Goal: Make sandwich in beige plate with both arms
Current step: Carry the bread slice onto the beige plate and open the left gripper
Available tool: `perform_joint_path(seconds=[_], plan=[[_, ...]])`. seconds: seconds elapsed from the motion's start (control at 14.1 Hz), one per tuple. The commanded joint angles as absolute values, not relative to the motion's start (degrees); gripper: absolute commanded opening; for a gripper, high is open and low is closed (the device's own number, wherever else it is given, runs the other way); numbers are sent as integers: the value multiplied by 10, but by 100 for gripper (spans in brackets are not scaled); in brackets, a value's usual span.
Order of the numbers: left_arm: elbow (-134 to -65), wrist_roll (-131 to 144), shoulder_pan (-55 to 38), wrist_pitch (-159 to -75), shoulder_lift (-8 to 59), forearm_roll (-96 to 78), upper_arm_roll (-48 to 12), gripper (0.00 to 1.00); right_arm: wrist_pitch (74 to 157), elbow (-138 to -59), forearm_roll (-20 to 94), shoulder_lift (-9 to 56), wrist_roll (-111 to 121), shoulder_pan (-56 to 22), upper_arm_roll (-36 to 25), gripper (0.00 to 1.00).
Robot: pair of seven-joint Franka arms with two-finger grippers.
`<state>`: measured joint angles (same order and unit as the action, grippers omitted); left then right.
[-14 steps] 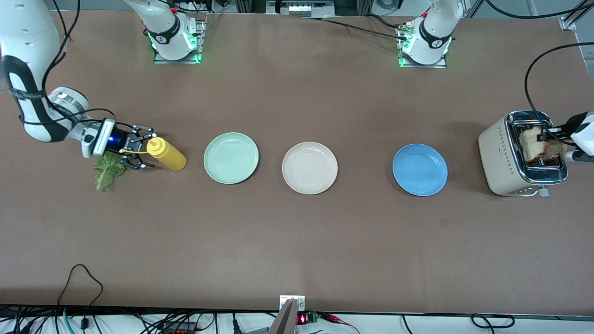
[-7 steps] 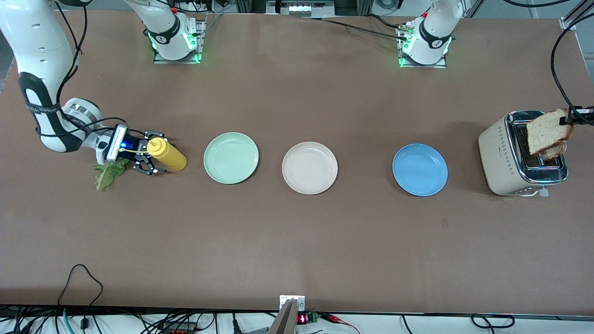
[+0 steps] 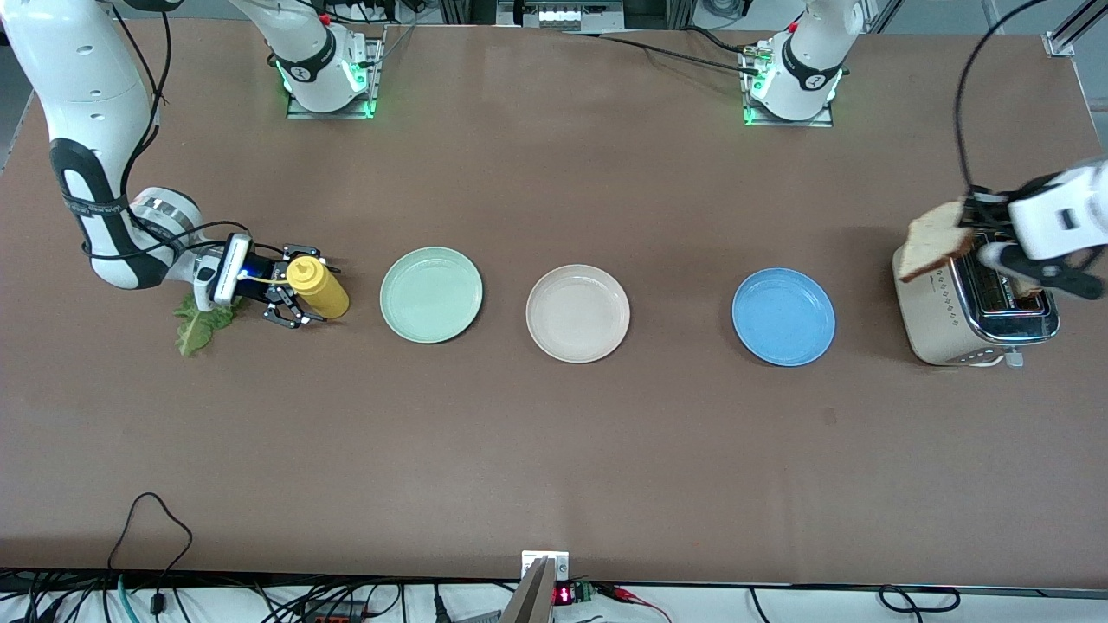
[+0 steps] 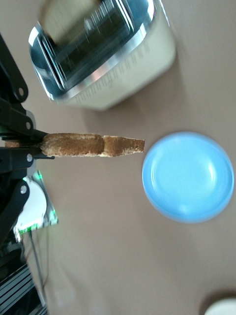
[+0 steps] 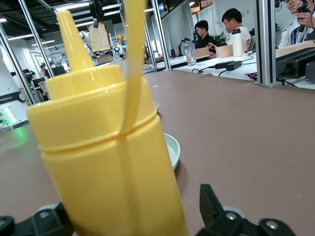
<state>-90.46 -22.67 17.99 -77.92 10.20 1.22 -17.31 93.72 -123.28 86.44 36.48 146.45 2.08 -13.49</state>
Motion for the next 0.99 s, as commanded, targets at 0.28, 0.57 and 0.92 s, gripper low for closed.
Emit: perform_joint_path(seconds=[0.28,0.57,0.92], plan=[[-889,-166,132,-785,201,-214,-198,1,928,-1209,866,365,1459,12,-140,27],[-892,-151,73,-885,264,-329,-198,0,944,-1154,806,336,1361,-3,-143,27],[-907,-186,1,-1044,332,-458,-198,0,1025,-1079,669,266,1188,-36,-145,27]])
